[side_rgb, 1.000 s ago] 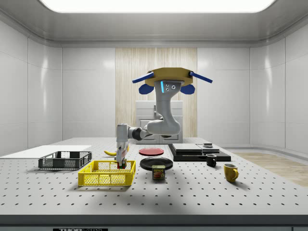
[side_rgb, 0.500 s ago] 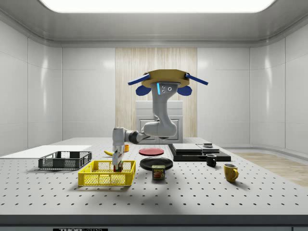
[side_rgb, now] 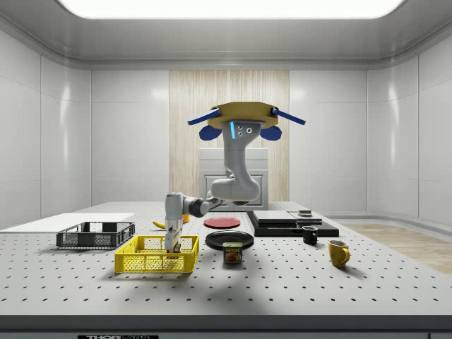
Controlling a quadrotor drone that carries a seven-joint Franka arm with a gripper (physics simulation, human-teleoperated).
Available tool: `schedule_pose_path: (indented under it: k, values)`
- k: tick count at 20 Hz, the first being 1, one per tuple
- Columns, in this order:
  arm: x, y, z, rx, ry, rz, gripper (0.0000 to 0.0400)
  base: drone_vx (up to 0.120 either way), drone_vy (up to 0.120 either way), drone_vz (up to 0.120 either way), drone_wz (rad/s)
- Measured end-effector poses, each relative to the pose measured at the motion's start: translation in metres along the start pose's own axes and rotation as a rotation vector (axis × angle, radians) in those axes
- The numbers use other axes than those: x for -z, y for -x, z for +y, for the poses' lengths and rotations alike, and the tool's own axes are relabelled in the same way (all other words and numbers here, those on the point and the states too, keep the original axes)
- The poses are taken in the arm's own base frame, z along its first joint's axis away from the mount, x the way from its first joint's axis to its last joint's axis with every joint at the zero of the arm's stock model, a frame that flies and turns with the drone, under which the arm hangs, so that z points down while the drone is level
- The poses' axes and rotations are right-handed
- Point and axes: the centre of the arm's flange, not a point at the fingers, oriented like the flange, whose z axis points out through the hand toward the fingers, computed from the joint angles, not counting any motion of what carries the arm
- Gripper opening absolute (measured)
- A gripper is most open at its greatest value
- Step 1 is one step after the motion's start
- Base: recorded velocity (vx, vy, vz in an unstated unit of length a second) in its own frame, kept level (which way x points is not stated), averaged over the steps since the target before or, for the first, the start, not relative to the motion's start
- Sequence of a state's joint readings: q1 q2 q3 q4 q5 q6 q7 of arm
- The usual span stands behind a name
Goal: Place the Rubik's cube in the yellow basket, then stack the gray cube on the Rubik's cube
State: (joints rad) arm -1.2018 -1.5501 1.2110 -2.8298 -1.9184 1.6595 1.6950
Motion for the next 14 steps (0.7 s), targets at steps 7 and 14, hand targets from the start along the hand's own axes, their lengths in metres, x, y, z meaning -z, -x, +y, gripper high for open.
schedule_pose_path:
  k: [7, 14]
  values:
    - [-0.013, -0.011, 0.009, 0.053, -0.033, -0.009, 0.0388, 0.000, 0.000, 0.034, 0.000]
    - [-0.012, -0.002, 0.002, 0.015, -0.009, -0.003, 0.0398, 0.000, -0.011, 0.120, 0.000]
